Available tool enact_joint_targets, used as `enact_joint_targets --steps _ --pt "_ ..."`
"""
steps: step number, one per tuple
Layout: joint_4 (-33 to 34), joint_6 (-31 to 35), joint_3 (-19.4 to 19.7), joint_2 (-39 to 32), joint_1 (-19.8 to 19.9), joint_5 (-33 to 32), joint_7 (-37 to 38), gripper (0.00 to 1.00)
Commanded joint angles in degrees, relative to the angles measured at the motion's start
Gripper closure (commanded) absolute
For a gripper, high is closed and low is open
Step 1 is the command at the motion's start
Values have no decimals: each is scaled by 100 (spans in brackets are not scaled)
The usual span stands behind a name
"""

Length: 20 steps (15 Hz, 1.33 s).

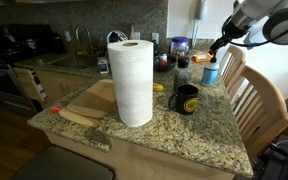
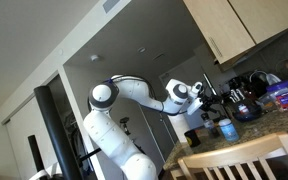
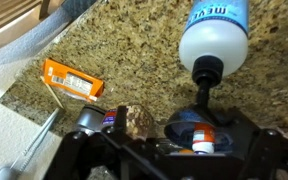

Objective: Move the pump bottle to the right side of the countertop

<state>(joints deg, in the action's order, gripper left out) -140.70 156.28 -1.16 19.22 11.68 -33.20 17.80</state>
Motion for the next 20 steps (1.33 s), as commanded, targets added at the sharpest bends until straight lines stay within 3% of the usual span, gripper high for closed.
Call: enact_joint_targets --steps 1,6,7,8,10,11,12,16,20 --pt "11 128 -140 4 184 -114 208 0" --pt "40 211 -204 0 306 -365 592 0" --pt "-60 194 73 -13 -125 402 -177 0" --pt "-93 156 179 -9 -310 822 -528 0" --pt "-172 -22 717 59 -1124 1914 -1543 0" --pt "-107 -487 616 121 -1099 2344 -1935 0" --pt "-81 -27 343 -4 -719 1894 -1392 0" --pt "-73 -348 436 36 -936 2305 -1798 0" --pt "-47 241 -242 -37 87 804 -257 0"
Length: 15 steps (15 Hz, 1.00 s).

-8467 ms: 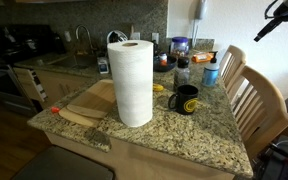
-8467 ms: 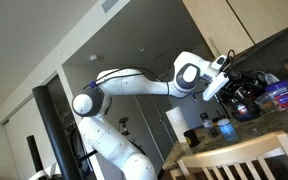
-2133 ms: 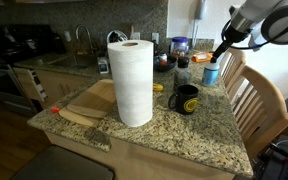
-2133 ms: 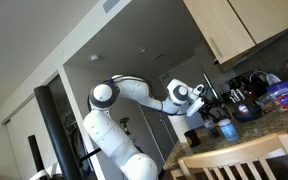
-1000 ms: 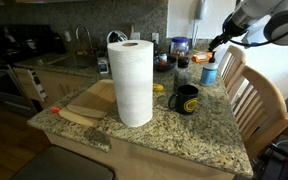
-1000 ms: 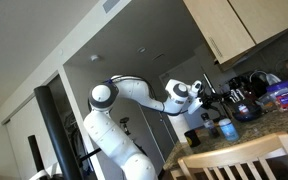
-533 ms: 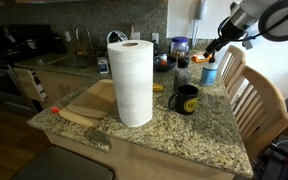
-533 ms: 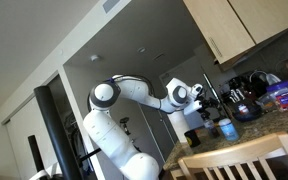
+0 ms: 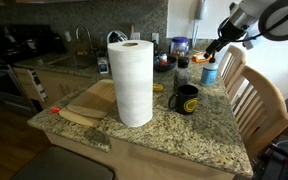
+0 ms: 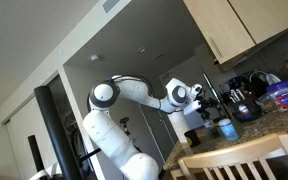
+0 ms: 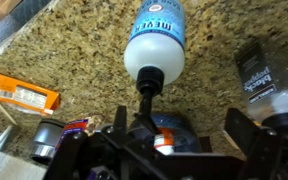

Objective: Move the pump bottle to the right side of the countertop

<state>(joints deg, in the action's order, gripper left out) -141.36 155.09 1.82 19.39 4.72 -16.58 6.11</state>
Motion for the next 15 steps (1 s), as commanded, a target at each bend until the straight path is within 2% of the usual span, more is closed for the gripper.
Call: enact_joint_targets --steps 1,2,4,14,15 --pt "6 112 -241 -3 322 -278 303 0" --pt "7 192 -374 -5 529 -561 619 0" --pt "11 225 -464 -6 665 -672 760 0" --pt "14 219 -480 -6 666 -654 767 0" --pt "22 27 -441 16 584 -527 657 0"
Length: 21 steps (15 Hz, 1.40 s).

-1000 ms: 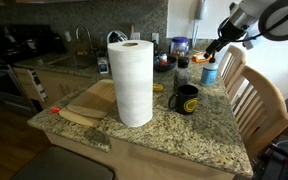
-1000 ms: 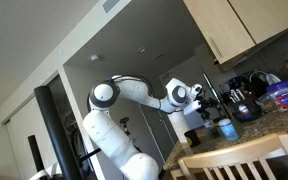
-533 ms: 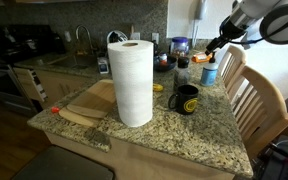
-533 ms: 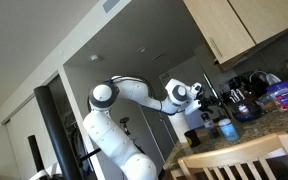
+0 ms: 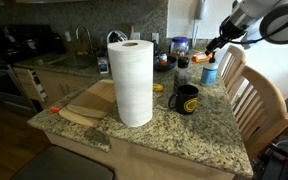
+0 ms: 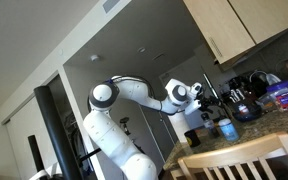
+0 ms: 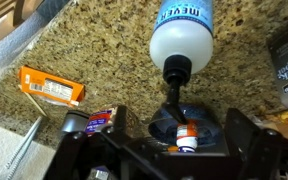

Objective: Move the pump bottle to the right side of the countertop

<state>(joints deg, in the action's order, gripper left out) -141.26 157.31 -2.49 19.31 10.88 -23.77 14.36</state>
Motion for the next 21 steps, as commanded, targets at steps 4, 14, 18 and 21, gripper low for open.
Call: enact_joint_targets --steps 4,14,18,21 --pt "32 -483 2 43 -87 345 -230 40" --pt "43 -227 -115 19 113 -41 108 99" --pt "52 -172 -210 15 270 -353 384 96" --pt "150 491 -566 -50 942 -1622 1893 96"
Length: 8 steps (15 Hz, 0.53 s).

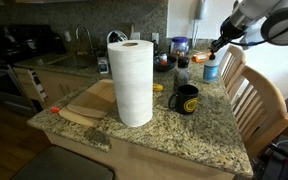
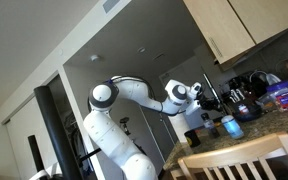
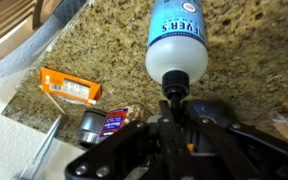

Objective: Move the pump bottle to the right side of the countertop

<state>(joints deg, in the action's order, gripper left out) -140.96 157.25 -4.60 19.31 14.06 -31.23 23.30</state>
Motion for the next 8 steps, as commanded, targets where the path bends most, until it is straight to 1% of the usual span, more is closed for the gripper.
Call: enact_joint_targets --steps 1,4,8 --pt "173 653 -496 -57 873 -1310 1519 96" --pt "396 817 -973 33 1645 -2576 3059 96" --pt "788 577 -1633 170 2473 -4028 5011 96"
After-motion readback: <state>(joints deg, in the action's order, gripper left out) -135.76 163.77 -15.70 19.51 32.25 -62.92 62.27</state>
